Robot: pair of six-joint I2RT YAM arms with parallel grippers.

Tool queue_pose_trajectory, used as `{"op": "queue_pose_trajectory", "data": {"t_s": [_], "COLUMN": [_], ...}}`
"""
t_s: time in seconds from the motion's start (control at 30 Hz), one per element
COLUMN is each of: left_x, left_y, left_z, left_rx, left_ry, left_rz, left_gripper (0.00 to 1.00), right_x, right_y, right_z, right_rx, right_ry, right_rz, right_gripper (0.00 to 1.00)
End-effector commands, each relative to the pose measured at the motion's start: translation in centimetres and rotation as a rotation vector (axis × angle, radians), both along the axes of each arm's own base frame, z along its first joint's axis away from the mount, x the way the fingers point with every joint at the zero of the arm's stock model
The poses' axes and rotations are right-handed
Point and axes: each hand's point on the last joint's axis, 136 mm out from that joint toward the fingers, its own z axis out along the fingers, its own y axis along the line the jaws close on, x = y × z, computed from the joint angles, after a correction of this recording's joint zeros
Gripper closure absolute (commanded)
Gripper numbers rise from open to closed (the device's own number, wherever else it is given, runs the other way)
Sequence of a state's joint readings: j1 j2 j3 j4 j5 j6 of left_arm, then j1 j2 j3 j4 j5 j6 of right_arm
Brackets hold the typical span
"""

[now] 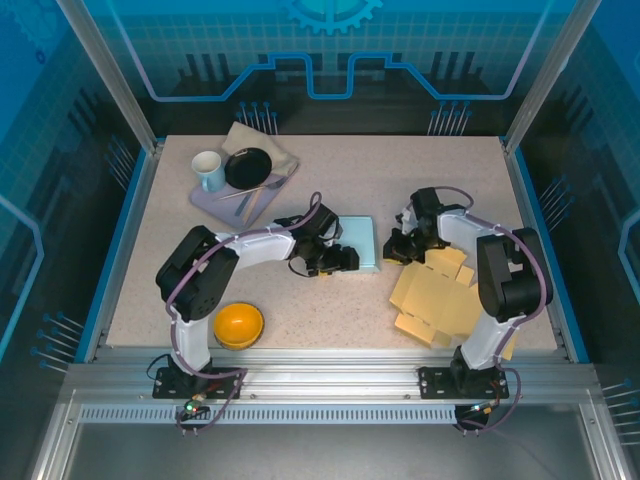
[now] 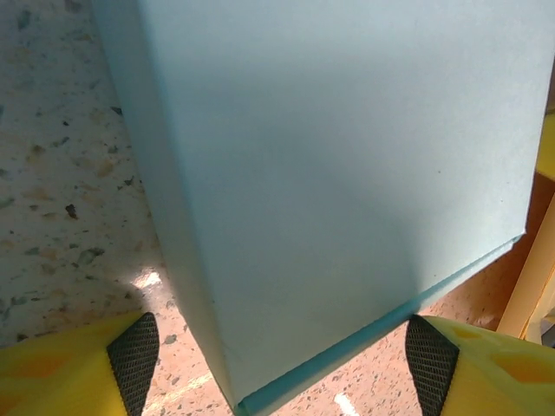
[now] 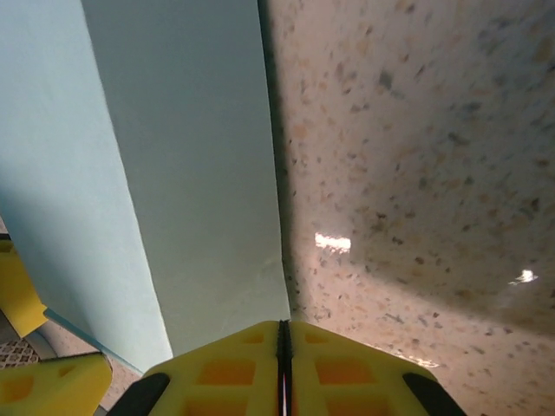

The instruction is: Fold the paper box

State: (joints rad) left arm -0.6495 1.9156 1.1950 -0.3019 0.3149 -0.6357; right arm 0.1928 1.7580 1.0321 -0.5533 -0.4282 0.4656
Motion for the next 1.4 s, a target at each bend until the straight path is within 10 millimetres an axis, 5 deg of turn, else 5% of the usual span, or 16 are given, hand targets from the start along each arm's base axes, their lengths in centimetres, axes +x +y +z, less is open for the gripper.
{"op": "queue_pose_trajectory", "data": {"t_s": [0.0, 0.43, 0.73, 0.87, 1.1, 1.37], "left_x": [0.3, 0.5, 3.1, 4.4, 6.2, 6.2], "left_y": [0.5, 0.0, 4.2, 4.1, 1.5, 1.5], "left_z": [-0.2, 0.0, 4.2, 5.3, 3.7, 1.1], "left_rx": [0.015, 0.013, 0.084, 0.055, 0.003, 0.021], "left_ry": [0.004, 0.004, -0.119, -0.169, -0.187, -0.133], "left_rz": [0.058, 0.047, 0.082, 0.029, -0.076, -0.060], "left_gripper": [0.22, 0.25, 0.22, 0.23, 0.22, 0.23], "right_x": [-1.2, -1.9, -1.2, -1.0, -1.4, -2.3], "right_y": [1.7, 3.2, 1.8, 1.8, 1.7, 2.2], "right_z": [-0.5, -2.6, -2.2, -2.0, -1.7, -1.6], "right_rx": [0.041, 0.093, 0.079, 0.082, 0.083, 0.106], "right_ry": [0.021, 0.057, 0.036, 0.036, 0.034, 0.044], "right_rz": [0.054, 0.073, 0.026, 0.013, 0.003, -0.007], "right_gripper": [0.90, 0.90, 0.90, 0.90, 0.90, 0.90]}}
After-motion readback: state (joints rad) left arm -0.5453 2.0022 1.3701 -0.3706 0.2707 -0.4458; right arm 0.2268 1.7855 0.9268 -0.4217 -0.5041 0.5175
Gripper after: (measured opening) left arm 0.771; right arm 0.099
